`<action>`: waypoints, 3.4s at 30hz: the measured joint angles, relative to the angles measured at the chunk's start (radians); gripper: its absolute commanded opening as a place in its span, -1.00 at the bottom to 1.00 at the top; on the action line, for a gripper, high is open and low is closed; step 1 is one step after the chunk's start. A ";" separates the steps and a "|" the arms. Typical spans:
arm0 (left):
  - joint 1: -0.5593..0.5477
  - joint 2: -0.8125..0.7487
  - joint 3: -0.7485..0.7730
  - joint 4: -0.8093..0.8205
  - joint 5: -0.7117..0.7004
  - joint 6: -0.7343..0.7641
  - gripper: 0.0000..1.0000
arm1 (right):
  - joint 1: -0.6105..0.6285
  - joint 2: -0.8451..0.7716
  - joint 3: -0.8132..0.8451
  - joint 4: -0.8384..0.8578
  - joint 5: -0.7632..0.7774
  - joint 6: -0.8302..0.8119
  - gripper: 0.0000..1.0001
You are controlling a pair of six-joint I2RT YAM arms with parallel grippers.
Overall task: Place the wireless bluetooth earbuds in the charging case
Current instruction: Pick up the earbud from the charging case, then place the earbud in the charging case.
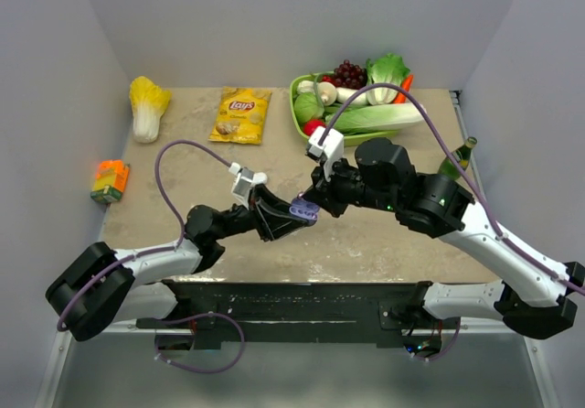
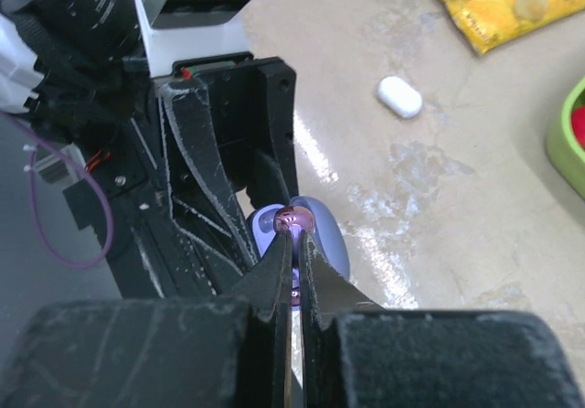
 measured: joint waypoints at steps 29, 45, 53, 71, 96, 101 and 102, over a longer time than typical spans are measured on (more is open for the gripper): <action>-0.130 -0.083 -0.099 0.000 -0.111 0.365 -1.00 | 0.000 -0.069 -0.166 0.028 -0.213 0.177 -1.00; -0.145 -0.099 -0.099 0.000 -0.134 0.389 -1.00 | 0.000 -0.095 -0.240 0.150 -0.222 0.216 -1.00; -0.145 -0.119 -0.099 -0.001 -0.138 0.393 -1.00 | 0.000 -0.095 -0.257 0.168 -0.196 0.216 -1.00; -0.149 -0.132 -0.099 -0.015 -0.151 0.393 -1.00 | 0.000 -0.103 -0.300 0.211 -0.171 0.216 -1.00; -0.150 -0.132 -0.099 -0.024 -0.144 0.385 -1.00 | 0.002 -0.103 -0.272 0.129 -0.117 0.134 -1.00; -0.150 -0.132 -0.099 -0.024 -0.137 0.380 -1.00 | 0.004 -0.107 -0.272 0.125 -0.120 0.126 -1.00; -0.150 -0.132 -0.099 -0.024 -0.135 0.378 -1.00 | 0.005 -0.109 -0.272 0.125 -0.119 0.124 -1.00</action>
